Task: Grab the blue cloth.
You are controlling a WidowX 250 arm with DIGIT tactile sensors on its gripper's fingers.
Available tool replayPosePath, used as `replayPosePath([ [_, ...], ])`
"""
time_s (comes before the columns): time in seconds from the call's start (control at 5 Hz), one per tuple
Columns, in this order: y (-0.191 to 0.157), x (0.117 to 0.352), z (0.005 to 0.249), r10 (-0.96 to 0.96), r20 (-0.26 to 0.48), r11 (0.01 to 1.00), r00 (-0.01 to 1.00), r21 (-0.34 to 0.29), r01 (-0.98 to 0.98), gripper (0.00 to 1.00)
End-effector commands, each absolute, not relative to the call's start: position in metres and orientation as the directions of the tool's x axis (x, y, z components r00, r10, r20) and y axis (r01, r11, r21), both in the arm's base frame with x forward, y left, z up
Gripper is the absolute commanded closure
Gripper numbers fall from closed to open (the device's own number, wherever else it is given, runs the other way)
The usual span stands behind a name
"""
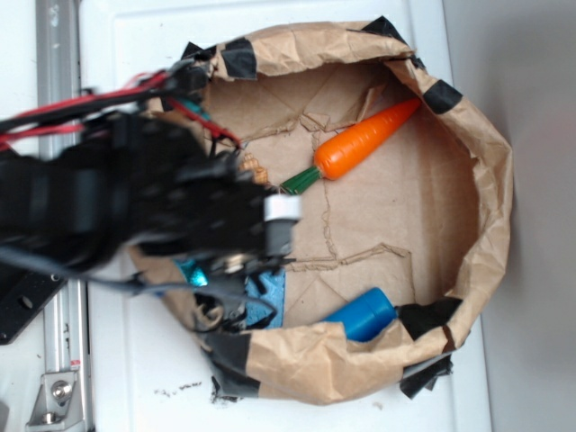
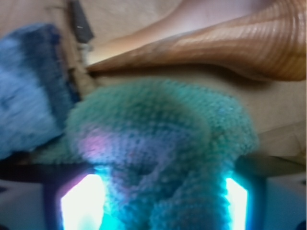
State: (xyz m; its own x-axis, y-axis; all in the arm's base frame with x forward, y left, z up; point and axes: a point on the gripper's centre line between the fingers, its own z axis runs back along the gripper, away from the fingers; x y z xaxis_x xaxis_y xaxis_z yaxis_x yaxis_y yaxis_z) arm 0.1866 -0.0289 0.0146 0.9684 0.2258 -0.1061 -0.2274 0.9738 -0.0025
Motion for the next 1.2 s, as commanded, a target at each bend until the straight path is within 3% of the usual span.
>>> replayPosePath([
  [0.0,-0.022,0.185,0.018,0.247,-0.057,0.968,0.967,-0.034,-0.249,1.00],
  [0.2,-0.022,0.192,0.027,0.231,-0.049,0.971,0.972,-0.050,-0.233,1.00],
  [0.4,-0.015,0.208,0.056,0.161,0.023,0.987,0.987,-0.029,-0.161,1.00],
  [0.6,0.001,0.231,0.110,0.079,0.239,0.994,0.968,0.051,-0.093,1.00],
  [0.8,-0.005,0.237,0.164,0.032,0.312,0.978,0.950,0.185,-0.093,1.00],
  [1.0,-0.010,0.235,0.209,0.019,0.279,0.983,0.960,0.169,-0.068,1.00],
])
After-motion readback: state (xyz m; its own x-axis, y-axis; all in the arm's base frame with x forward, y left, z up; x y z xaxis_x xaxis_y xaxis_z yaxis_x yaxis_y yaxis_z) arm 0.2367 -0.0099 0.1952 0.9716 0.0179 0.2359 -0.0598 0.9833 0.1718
